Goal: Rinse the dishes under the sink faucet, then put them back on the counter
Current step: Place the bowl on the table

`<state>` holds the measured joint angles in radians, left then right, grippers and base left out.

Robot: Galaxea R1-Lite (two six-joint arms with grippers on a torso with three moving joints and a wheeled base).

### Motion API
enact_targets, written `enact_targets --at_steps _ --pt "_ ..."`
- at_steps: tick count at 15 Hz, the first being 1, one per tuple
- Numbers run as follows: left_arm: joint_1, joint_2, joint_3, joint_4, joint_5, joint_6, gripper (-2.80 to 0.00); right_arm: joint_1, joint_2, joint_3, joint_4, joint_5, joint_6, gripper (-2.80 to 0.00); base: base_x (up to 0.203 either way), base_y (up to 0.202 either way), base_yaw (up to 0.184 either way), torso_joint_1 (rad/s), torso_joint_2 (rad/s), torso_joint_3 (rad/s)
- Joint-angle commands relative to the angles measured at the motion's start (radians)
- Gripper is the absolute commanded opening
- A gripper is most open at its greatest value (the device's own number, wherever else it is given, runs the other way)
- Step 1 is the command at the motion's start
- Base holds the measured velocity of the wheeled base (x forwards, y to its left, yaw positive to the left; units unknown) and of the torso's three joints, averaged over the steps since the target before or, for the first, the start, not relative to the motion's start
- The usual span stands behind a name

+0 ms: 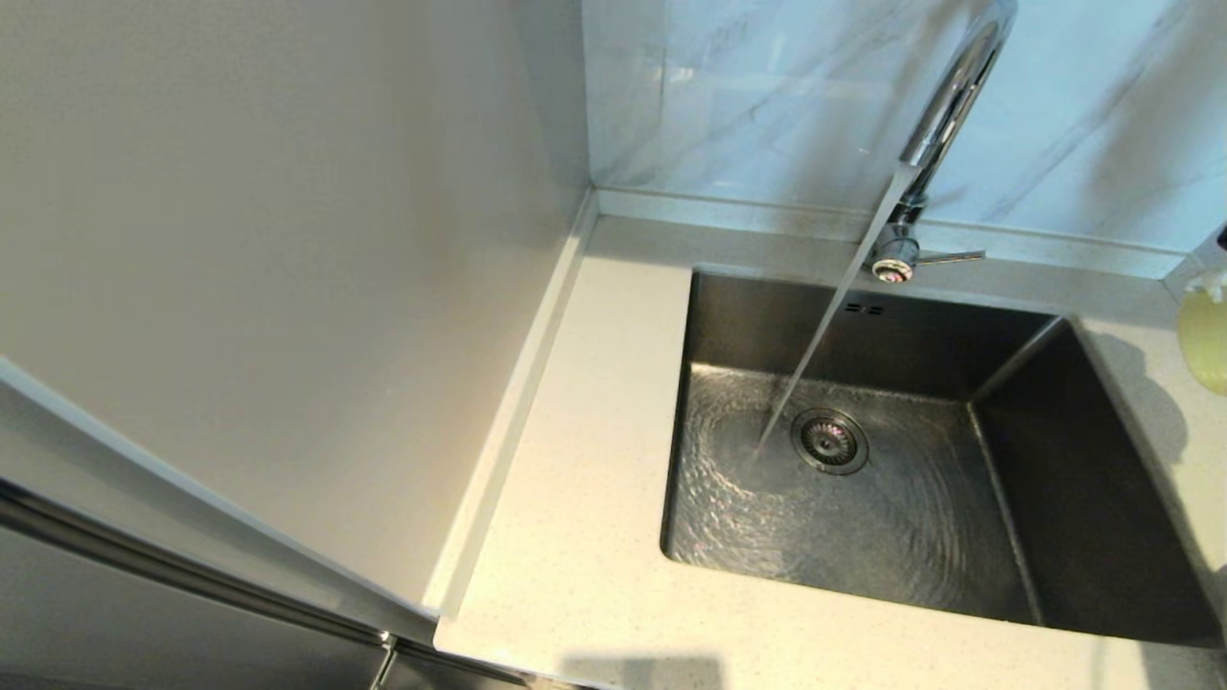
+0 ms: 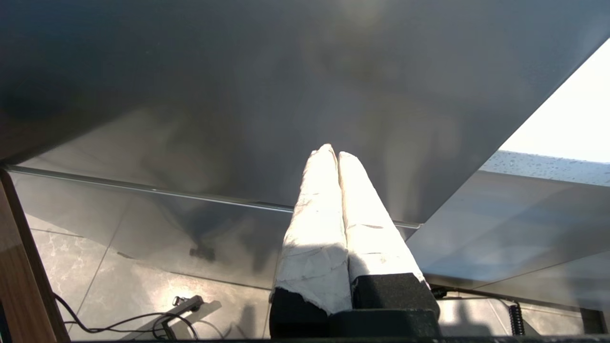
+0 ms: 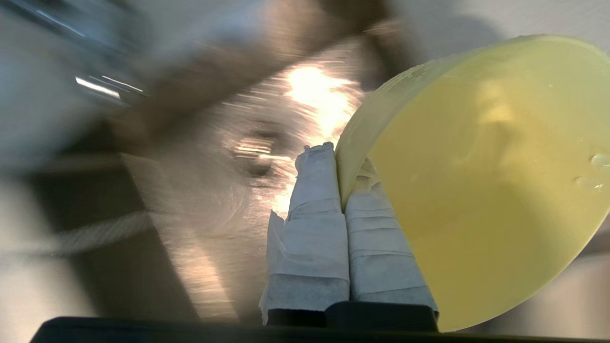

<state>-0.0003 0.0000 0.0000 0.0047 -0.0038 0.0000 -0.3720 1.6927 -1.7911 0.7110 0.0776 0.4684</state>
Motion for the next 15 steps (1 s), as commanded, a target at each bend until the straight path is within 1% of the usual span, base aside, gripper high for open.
enact_targets --at_steps 1,3,8,11,15 --pt "0.000 0.000 0.000 0.000 0.000 0.000 -2.80 -0.031 0.006 0.024 0.018 -0.036 -0.362 -2.80 0.000 0.000 0.000 0.000 0.00 0.000" --pt "0.000 0.000 0.000 0.000 0.001 0.000 -2.80 -0.042 0.024 0.031 0.024 -0.038 -0.470 -2.80 0.000 0.000 0.000 0.000 0.00 0.000" --pt "0.000 0.000 0.000 0.000 -0.001 0.000 -2.80 -0.042 0.081 0.060 0.014 -0.028 -0.639 -2.80 0.000 0.000 0.000 0.000 0.00 0.000" --pt "0.000 0.000 0.000 0.000 -0.001 0.000 -2.80 -0.060 0.139 0.099 -0.103 -0.032 -0.649 -2.80 0.000 0.000 0.000 0.000 0.00 0.000" --pt "0.000 0.000 0.000 0.000 0.001 0.000 -2.80 -0.091 0.213 0.102 -0.133 -0.027 -0.642 -2.80 0.000 0.000 0.000 0.000 0.00 0.000"
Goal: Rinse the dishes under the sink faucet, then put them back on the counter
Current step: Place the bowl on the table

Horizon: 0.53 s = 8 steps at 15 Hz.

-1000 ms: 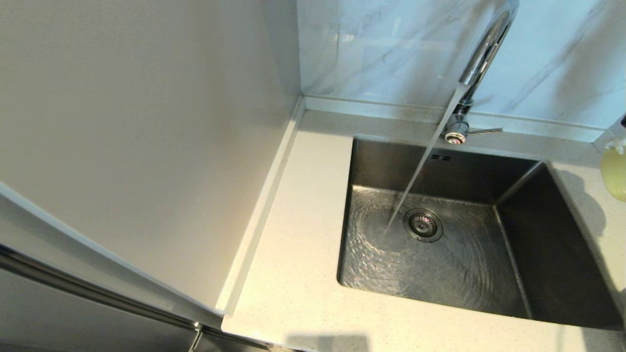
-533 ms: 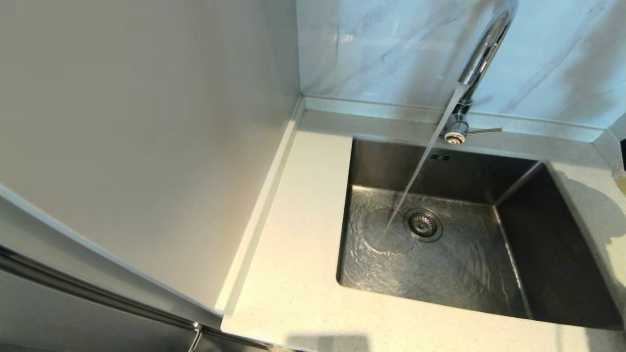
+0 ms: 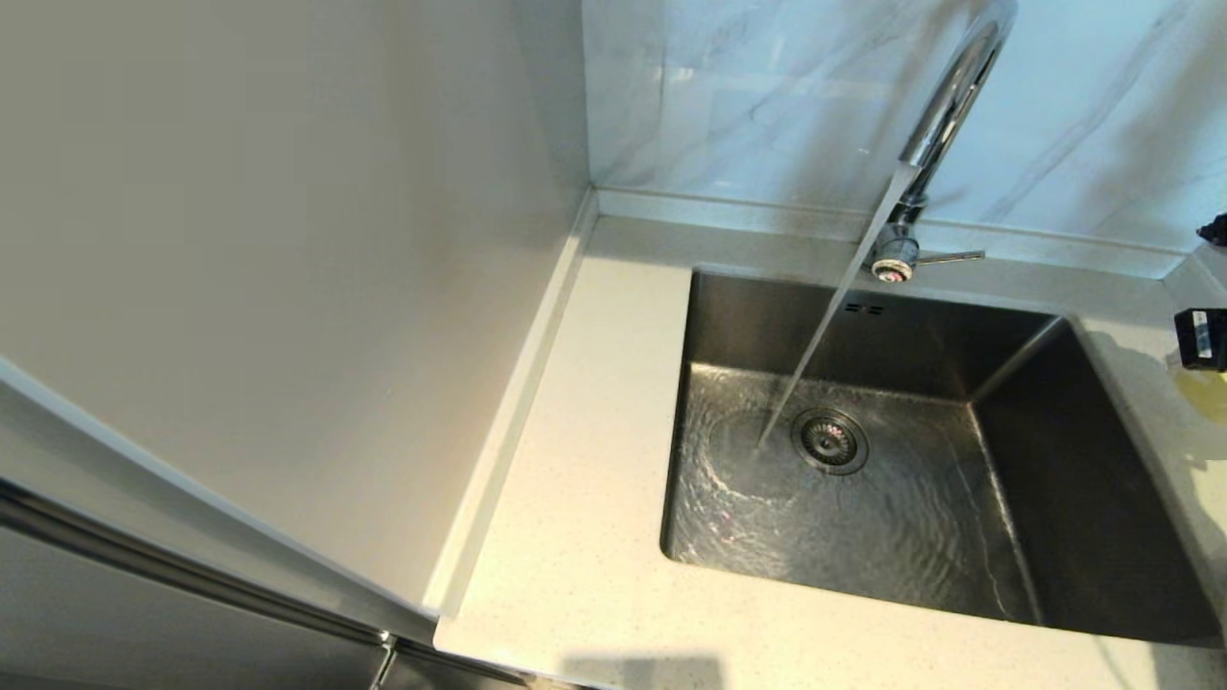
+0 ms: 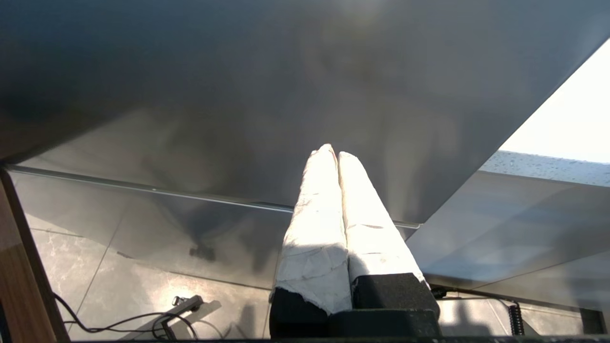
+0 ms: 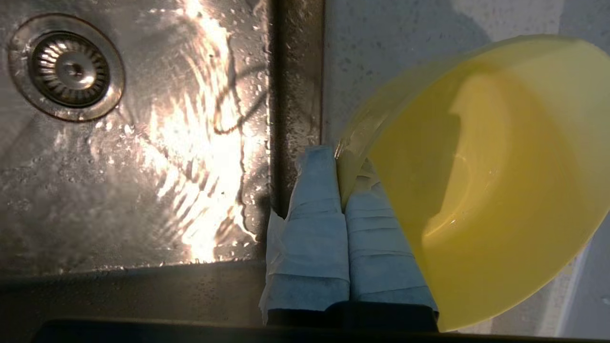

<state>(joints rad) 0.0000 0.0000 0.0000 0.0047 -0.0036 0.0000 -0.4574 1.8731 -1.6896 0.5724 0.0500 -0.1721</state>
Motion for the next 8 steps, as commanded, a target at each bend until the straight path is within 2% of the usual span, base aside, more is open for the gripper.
enact_targets --at_steps 1,8 --pt "0.000 0.000 0.000 0.000 -0.001 0.000 -2.80 -0.019 0.049 0.000 -0.008 0.002 -0.002 -2.80 0.000 0.000 0.000 0.000 0.00 0.000" --pt "0.000 0.000 0.000 0.000 0.001 0.000 -2.80 -0.047 0.147 -0.010 -0.115 -0.007 -0.012 -2.80 0.000 0.000 0.000 0.000 0.00 0.000"
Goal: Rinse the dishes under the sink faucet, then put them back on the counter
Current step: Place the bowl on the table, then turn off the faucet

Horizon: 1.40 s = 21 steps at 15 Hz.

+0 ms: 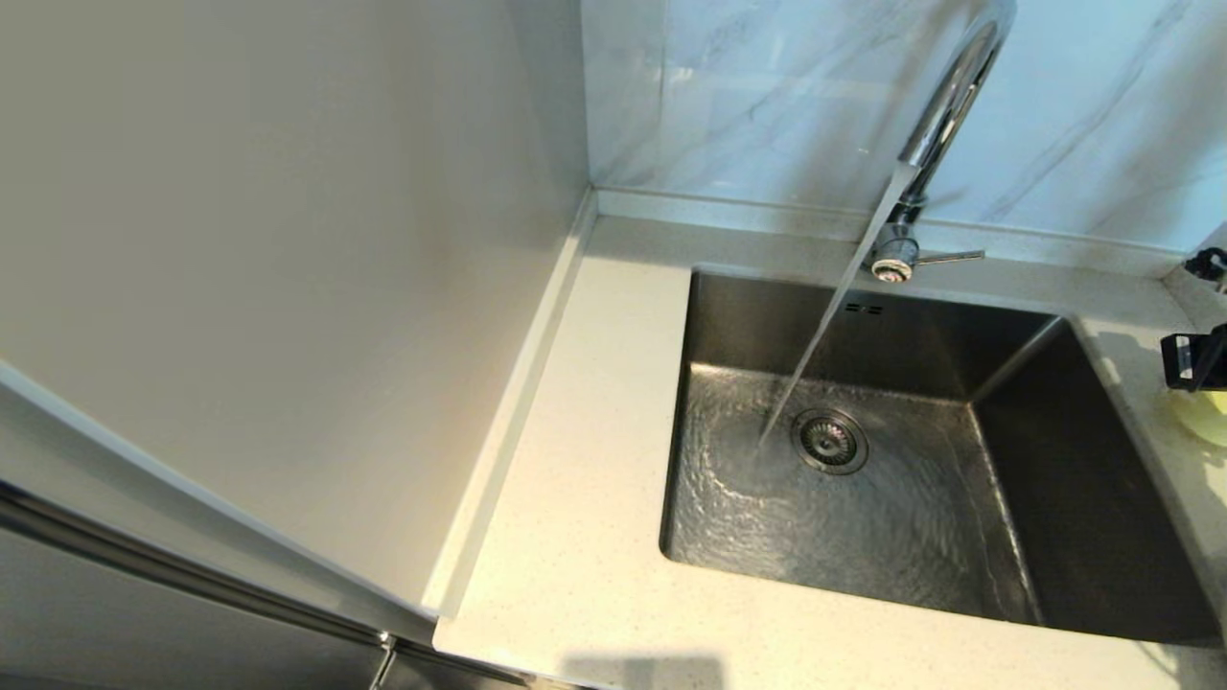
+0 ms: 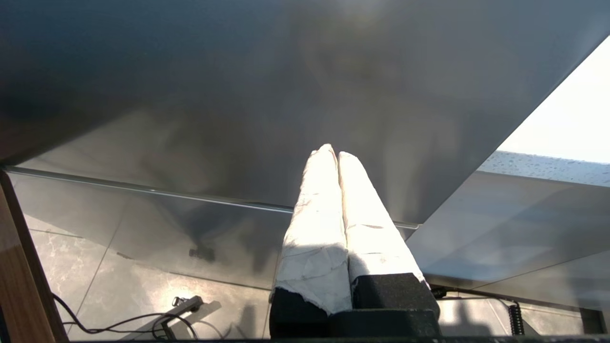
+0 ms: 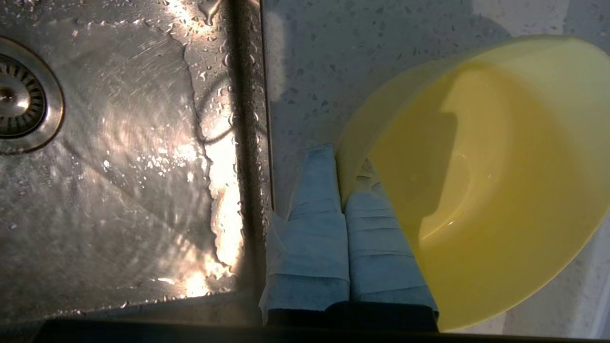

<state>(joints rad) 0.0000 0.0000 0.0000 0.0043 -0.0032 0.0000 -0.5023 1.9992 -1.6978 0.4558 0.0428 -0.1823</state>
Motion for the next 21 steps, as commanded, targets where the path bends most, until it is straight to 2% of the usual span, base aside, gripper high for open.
enact_targets --at_steps 1,5,6,9,12,13,15,16,19,21 --pt "0.000 0.000 0.000 0.000 0.000 0.000 -2.80 -0.006 0.023 -0.003 0.000 0.000 -0.002 -2.80 0.000 0.000 0.000 0.000 0.00 0.000" --pt "0.000 0.000 0.000 0.000 0.000 0.000 -2.80 -0.007 0.021 -0.003 -0.007 0.002 0.001 -2.80 0.000 0.000 0.000 0.000 0.00 0.000" --pt "0.000 0.000 0.000 0.000 0.000 0.000 -2.80 -0.007 0.019 -0.002 -0.021 0.000 0.002 0.00 0.000 0.000 0.000 0.000 0.00 0.000" --pt "0.000 0.000 0.000 0.000 0.000 0.000 -2.80 -0.025 0.007 0.008 -0.074 0.001 0.011 0.00 0.000 0.000 0.000 0.000 0.00 0.000" --pt "0.000 0.000 0.000 0.000 0.000 0.000 -2.80 -0.061 -0.026 0.021 -0.181 0.025 0.080 0.00 0.000 0.000 0.000 0.000 0.00 0.000" --pt "0.000 0.000 0.000 0.000 -0.001 0.000 -2.80 -0.071 -0.050 0.032 -0.196 0.064 0.104 0.00 0.000 0.000 0.000 0.000 0.00 0.000" --pt "0.000 0.000 0.000 0.000 0.000 0.000 -2.80 -0.102 -0.131 0.056 -0.197 0.225 0.159 0.00 0.000 0.000 0.000 0.000 0.00 0.000" --pt "0.000 0.000 0.000 0.000 0.000 0.000 -2.80 -0.108 -0.174 0.057 -0.183 0.267 0.209 0.00 0.000 0.000 0.000 0.000 0.00 0.000" --pt "0.000 0.000 0.000 0.000 0.000 0.000 -2.80 -0.100 -0.295 0.044 -0.061 0.420 0.412 0.00 0.000 0.000 0.000 0.000 0.00 0.000" --pt "0.000 0.000 0.000 0.000 0.000 0.000 -2.80 -0.044 -0.318 0.023 0.049 0.460 0.473 0.00 0.000 0.000 0.000 0.000 0.00 0.000"
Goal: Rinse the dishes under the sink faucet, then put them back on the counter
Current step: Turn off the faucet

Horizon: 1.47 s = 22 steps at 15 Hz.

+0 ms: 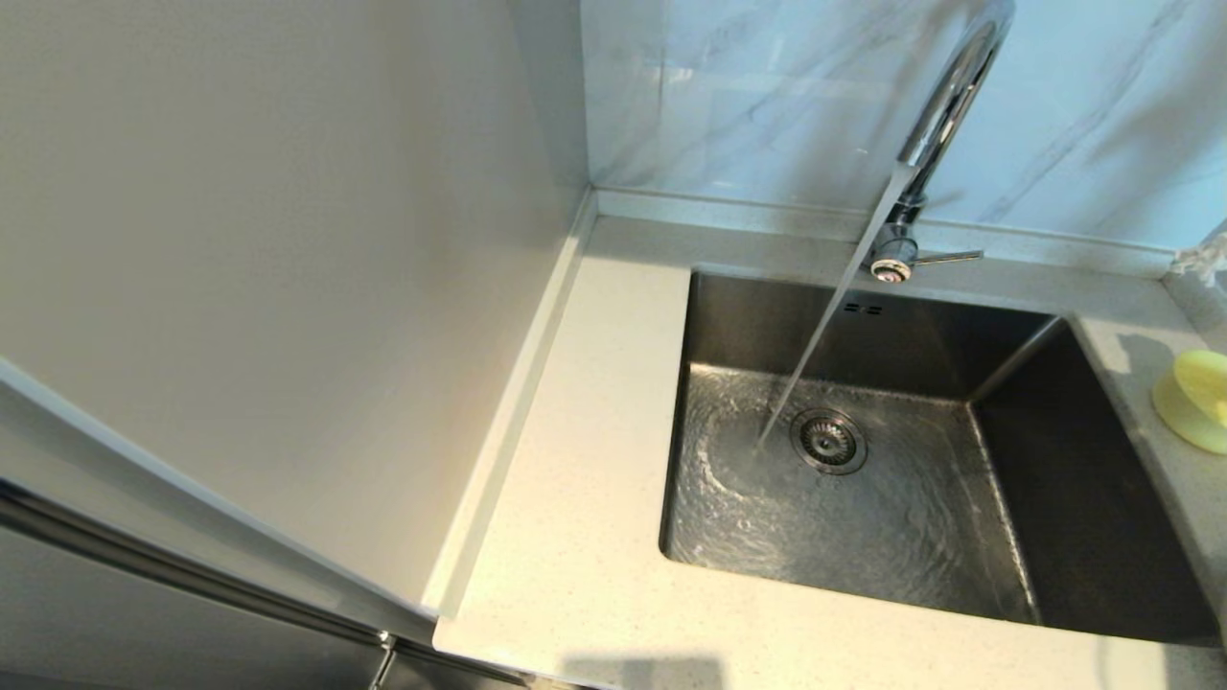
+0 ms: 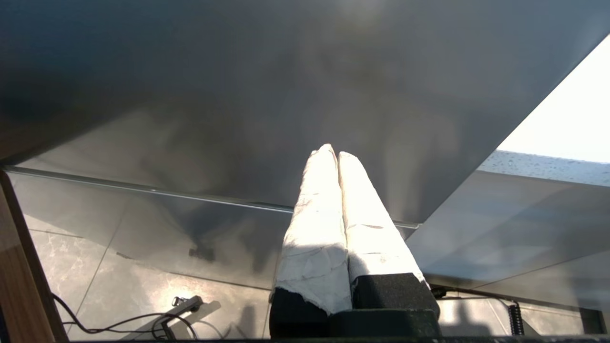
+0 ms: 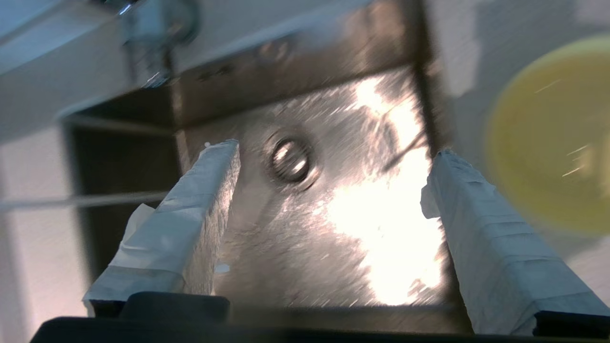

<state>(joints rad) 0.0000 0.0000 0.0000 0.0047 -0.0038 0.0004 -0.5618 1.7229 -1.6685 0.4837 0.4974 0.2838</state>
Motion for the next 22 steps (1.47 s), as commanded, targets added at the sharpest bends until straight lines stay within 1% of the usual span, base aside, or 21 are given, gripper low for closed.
enact_targets --at_steps 1,5,6,8,11,15,17,19,20,22 --pt "0.000 0.000 0.000 0.000 0.001 0.000 -2.80 0.044 -0.042 -0.017 0.054 0.009 0.020 0.00 0.000 0.000 0.000 0.000 0.00 0.000" --pt "0.000 0.000 0.000 0.000 0.001 0.000 -2.80 0.174 -0.031 -0.022 0.079 0.003 0.069 0.00 0.000 0.000 0.000 0.000 0.00 0.000" --pt "0.000 0.000 0.000 0.000 0.001 0.000 -2.80 0.203 -0.024 -0.023 0.079 -0.011 0.085 -2.80 0.000 0.000 0.000 0.000 0.00 0.000" --pt "0.000 0.000 0.000 0.000 -0.001 0.000 -2.80 0.245 -0.020 -0.016 0.078 -0.033 0.090 -2.80 0.000 0.000 0.000 0.000 0.00 0.000" --pt "0.000 0.000 0.000 0.000 0.001 0.000 -2.80 0.292 -0.021 0.012 0.079 -0.035 0.093 -2.80 0.000 0.000 0.000 0.000 0.00 0.000" --pt "0.000 0.000 0.000 0.000 0.001 0.000 -2.80 0.356 -0.022 0.088 0.074 -0.040 0.095 -2.80 0.000 0.000 0.000 0.000 0.00 0.000" --pt "0.000 0.000 0.000 0.000 0.000 0.000 -2.80 0.387 -0.007 0.091 0.068 -0.040 0.095 -2.80 0.000 0.000 0.000 0.000 0.00 0.000" --pt "0.000 0.000 0.000 0.000 -0.001 0.000 -2.80 0.416 0.025 0.083 0.013 -0.056 0.106 -2.80 0.000 0.000 0.000 0.000 0.00 0.000" --pt "0.000 0.000 0.000 0.000 0.001 0.000 -2.80 0.433 0.051 0.083 -0.029 -0.107 0.117 -2.80 0.000 0.000 0.000 0.000 0.00 0.000" --pt "0.000 0.000 0.000 0.000 0.001 0.000 -2.80 0.471 0.091 0.091 -0.116 -0.276 0.132 -2.80 0.000 0.000 0.000 0.000 0.00 0.000"
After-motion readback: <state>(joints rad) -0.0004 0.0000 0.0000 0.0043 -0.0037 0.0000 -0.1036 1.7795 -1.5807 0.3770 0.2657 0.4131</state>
